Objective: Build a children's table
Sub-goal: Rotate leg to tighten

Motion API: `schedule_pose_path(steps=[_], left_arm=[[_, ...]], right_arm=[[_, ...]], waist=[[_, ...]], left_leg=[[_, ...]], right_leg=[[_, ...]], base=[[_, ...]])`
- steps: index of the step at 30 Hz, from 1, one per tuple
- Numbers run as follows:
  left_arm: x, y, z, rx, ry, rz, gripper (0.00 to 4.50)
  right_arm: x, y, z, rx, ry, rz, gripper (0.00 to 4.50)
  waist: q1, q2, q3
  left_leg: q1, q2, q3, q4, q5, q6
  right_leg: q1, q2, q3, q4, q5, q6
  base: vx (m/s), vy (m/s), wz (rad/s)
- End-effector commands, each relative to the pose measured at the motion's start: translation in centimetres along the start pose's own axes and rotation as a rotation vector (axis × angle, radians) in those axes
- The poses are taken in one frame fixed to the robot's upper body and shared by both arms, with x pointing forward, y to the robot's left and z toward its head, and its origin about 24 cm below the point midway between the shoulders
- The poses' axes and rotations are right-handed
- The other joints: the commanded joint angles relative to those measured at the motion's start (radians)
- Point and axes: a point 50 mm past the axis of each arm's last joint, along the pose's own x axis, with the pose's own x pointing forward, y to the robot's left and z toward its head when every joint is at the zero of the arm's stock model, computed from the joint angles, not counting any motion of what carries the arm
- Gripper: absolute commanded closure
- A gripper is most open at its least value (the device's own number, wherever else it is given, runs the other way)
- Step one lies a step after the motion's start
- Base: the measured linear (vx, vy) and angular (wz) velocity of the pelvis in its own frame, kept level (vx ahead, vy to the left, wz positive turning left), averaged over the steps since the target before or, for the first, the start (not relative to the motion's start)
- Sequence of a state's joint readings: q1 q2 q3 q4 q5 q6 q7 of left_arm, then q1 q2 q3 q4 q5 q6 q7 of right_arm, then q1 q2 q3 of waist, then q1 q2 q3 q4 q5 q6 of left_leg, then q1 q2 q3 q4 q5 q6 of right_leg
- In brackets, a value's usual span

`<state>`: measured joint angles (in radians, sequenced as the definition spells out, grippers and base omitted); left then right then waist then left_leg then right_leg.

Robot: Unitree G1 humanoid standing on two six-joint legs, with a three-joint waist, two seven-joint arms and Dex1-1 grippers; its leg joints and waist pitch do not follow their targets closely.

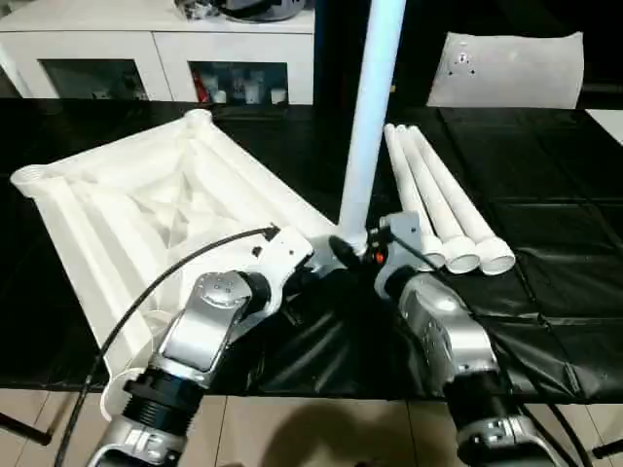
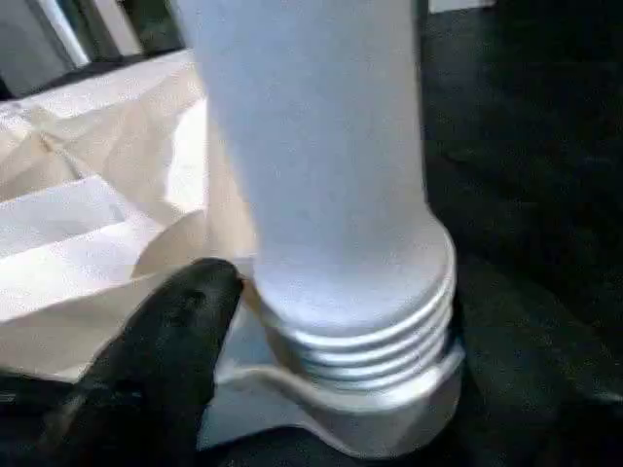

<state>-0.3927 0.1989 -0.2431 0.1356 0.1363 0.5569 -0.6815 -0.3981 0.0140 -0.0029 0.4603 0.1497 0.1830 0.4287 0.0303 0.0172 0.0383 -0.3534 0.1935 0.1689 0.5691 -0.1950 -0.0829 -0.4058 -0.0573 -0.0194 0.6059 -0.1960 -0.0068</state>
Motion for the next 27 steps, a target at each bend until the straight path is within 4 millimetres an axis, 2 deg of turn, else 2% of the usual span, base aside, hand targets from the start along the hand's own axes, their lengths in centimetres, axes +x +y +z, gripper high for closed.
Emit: schedule_pose_path(steps=[1,4,8,9,11,12,14,15,19,21,22,27], left_arm=[[-0.1,0.3,0.7,0.073,-0.006,-0.003,4.5],[-0.7,0.8,-0.1,0.125,0.026,-0.047,4.5],[-1.2,1.2,-0.8,0.181,0.052,-0.138,4.5],[-1.4,1.4,-1.1,0.194,0.062,-0.163,4.5],[-1.8,1.7,-1.5,0.217,0.075,-0.209,4.5],[-1.9,1.7,-1.5,0.223,0.077,-0.222,4.5],[-2.2,1.8,-1.7,0.269,0.077,-0.29,4.5],[-2.3,1.8,-1.8,0.275,0.079,-0.303,4.5],[-2.9,1.8,-2.2,0.356,0.084,-0.441,4.5],[-3.2,1.8,-2.4,0.4,0.098,-0.511,4.5],[-3.3,1.8,-2.6,0.432,0.114,-0.561,4.5],[-3.4,1.5,-2.6,0.498,0.134,-0.659,4.5]], right_arm=[[0.0,1.7,-1.5,0.018,0.054,0.119,0.29],[-1.2,0.8,-0.7,-0.032,0.016,0.165,0.15],[-2.8,-0.4,0.3,-0.102,-0.001,0.24,0.07],[-3.3,-0.7,0.6,-0.123,-0.001,0.272,0.07],[-4.1,-1.3,1.2,-0.159,0.004,0.322,0.07],[-4.3,-1.4,1.3,-0.166,0.006,0.33,0.07],[-5.0,-2.0,1.7,-0.206,0.032,0.386,0.07],[-5.2,-2.1,1.8,-0.214,0.037,0.395,0.07],[-6.1,-2.9,2.5,-0.289,0.08,0.481,0.07],[-6.4,-3.0,2.8,-0.321,0.104,0.54,0.07],[-6.5,-3.0,3.0,-0.351,0.13,0.587,0.07],[-6.3,-2.9,3.0,-0.414,0.193,0.694,0.07]], waist=[[0.008,0.004,-0.052],[0.008,0.004,-0.048],[0.009,0.002,-0.047],[0.011,0.004,-0.047],[0.011,-0.002,-0.047],[0.014,0.001,-0.048],[0.018,0.0,-0.049],[0.018,-0.007,-0.05],[0.027,-0.006,-0.052],[0.033,-0.005,-0.052],[0.034,-0.01,-0.052],[0.041,-0.01,-0.051]], left_leg=[[-0.009,0.017,-0.004,-0.055,-0.138,0.05],[-0.005,0.021,-0.004,-0.06,-0.199,0.035],[-0.004,0.021,-0.005,-0.061,-0.215,0.031],[-0.004,0.02,-0.005,-0.062,-0.217,0.034],[-0.006,0.022,-0.004,-0.06,-0.203,0.036],[-0.004,0.021,-0.004,-0.059,-0.194,0.041],[-0.004,0.021,-0.003,-0.056,-0.18,0.048],[-0.004,0.021,-0.002,-0.056,-0.176,0.051],[-0.003,0.021,0.0,-0.052,-0.148,0.059],[0.002,0.023,0.002,-0.05,-0.143,0.068],[0.0,0.023,0.002,-0.051,-0.145,0.068],[0.003,0.027,0.003,-0.05,-0.154,0.062]], right_leg=[[0.055,-0.054,0.028,-0.072,-0.071,-0.207],[0.054,-0.055,0.028,-0.081,-0.163,-0.194],[0.053,-0.055,0.03,-0.083,-0.203,-0.18],[0.05,-0.054,0.03,-0.084,-0.207,-0.178],[0.053,-0.055,0.031,-0.079,-0.177,-0.18],[0.052,-0.055,0.03,-0.078,-0.168,-0.184],[0.053,-0.056,0.03,-0.077,-0.148,-0.194],[0.054,-0.056,0.03,-0.077,-0.148,-0.194],[0.054,-0.057,0.031,-0.07,-0.11,-0.206],[0.052,-0.056,0.031,-0.067,-0.082,-0.218],[0.053,-0.056,0.03,-0.065,-0.077,-0.224],[0.053,-0.06,0.029,-0.064,-0.116,-0.228]], base=[[0.0,0.0,0.0],[0.0,0.0,0.0],[0.0,0.0,0.0],[0.0,0.0,0.0],[0.0,0.0,0.0],[0.0,0.0,0.0],[0.0,0.0,0.0],[0.0,0.0,0.0],[0.0,0.0,0.0],[0.0,0.0,0.0],[0.0,0.0,0.0],[0.0,0.0,0.0]])
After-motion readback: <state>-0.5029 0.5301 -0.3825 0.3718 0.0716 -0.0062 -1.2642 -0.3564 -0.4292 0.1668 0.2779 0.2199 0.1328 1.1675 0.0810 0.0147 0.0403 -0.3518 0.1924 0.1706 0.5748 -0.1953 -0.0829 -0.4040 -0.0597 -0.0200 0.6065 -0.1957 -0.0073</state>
